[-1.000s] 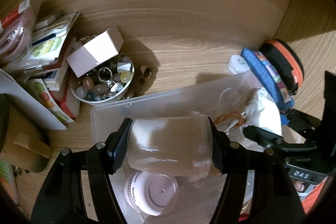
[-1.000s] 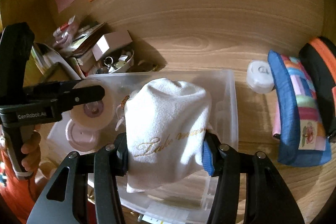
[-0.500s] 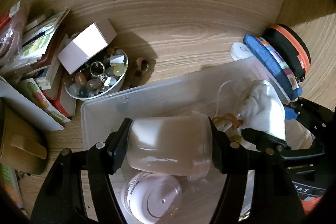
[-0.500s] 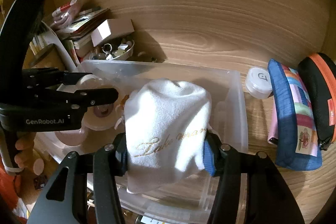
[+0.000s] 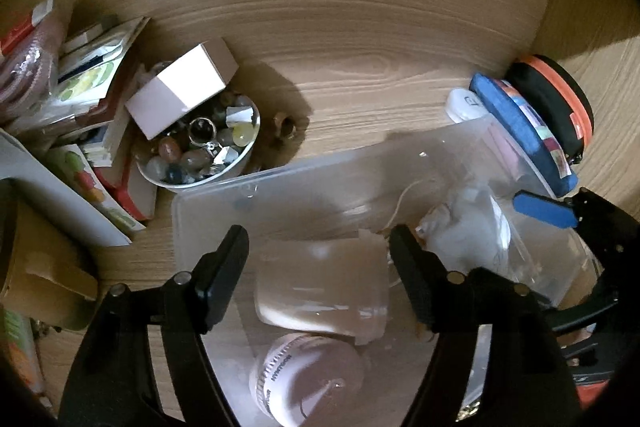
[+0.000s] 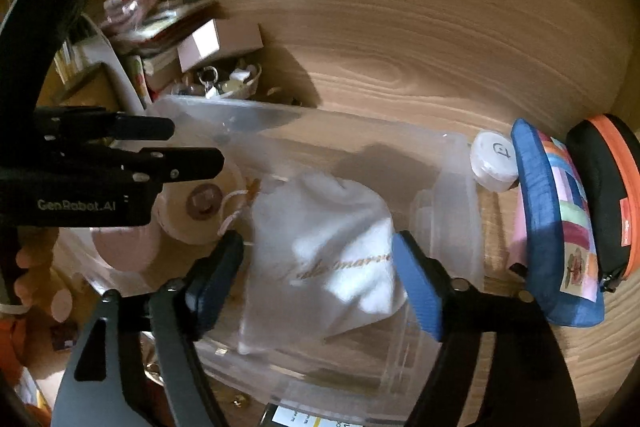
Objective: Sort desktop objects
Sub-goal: 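Open the left tool to drop the white jar in the bin while the right tool releases the bag, then move the left tool to the cream lotion bottle while the right tool grasps the red pouch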
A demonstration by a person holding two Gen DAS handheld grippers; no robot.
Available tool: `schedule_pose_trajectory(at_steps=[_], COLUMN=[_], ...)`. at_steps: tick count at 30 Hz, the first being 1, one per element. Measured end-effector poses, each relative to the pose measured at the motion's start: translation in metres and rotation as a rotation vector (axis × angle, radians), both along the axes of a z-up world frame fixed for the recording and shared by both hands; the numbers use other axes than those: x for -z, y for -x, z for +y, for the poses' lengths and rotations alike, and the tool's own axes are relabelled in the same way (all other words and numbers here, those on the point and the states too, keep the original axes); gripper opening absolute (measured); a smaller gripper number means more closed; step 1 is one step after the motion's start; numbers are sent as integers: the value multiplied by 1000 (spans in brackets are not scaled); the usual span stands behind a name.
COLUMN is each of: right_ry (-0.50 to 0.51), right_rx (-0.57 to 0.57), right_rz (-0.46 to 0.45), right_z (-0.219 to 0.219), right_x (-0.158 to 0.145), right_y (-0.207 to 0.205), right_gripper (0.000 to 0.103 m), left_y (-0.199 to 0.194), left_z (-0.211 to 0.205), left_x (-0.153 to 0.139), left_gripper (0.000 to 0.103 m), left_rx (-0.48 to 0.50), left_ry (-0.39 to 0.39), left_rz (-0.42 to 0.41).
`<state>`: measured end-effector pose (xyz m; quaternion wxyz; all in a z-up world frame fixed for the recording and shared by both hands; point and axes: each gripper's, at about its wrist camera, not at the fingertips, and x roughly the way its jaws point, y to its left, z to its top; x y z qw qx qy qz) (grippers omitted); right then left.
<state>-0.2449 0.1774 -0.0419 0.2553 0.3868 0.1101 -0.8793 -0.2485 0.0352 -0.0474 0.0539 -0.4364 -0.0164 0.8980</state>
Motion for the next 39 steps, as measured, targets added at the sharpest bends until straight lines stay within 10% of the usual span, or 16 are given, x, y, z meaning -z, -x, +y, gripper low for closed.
schedule_pose_trajectory(at_steps=[39], right_ry=[210], right_rx=[1], right_rz=[182], right_z=[35], right_x=[-86], right_y=[-93], right_gripper=[90], left_y=[-144], left_z=[-10], left_x=[-83], left_gripper=[98], left_rx=[-40], left_ry=[120], left_rz=[291])
